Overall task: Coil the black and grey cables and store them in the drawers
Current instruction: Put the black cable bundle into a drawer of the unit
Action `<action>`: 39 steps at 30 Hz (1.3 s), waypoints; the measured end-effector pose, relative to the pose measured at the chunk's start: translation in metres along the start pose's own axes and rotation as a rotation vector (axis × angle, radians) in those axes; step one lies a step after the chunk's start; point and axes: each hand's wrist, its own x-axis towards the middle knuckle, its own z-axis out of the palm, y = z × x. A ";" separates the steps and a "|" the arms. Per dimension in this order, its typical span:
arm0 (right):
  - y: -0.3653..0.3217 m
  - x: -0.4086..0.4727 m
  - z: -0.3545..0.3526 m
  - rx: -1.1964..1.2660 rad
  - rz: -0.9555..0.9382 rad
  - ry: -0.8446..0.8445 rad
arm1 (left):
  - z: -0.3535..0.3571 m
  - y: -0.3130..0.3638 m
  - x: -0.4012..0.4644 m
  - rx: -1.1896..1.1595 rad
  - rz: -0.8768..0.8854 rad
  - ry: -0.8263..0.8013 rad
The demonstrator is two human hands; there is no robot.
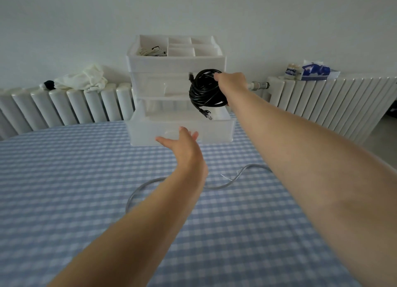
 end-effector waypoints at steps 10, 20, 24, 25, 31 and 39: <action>-0.001 -0.017 0.007 -0.211 0.216 -0.424 | -0.038 -0.008 0.007 0.497 0.788 0.020; 0.015 -0.027 0.051 -0.527 -0.016 -0.285 | -0.053 0.019 0.051 1.428 1.287 -0.104; 0.022 -0.022 0.045 -0.797 -0.435 -0.351 | -0.052 0.029 0.052 1.506 1.374 -0.119; 0.026 -0.021 0.041 -0.853 -0.519 -0.387 | -0.051 0.033 0.052 1.498 1.395 -0.117; 0.025 -0.022 0.022 -1.028 -0.628 -0.597 | -0.054 0.052 0.051 1.430 1.280 -0.187; 0.021 -0.010 0.022 -0.970 -0.605 -0.578 | -0.065 0.065 0.061 1.252 1.207 -0.108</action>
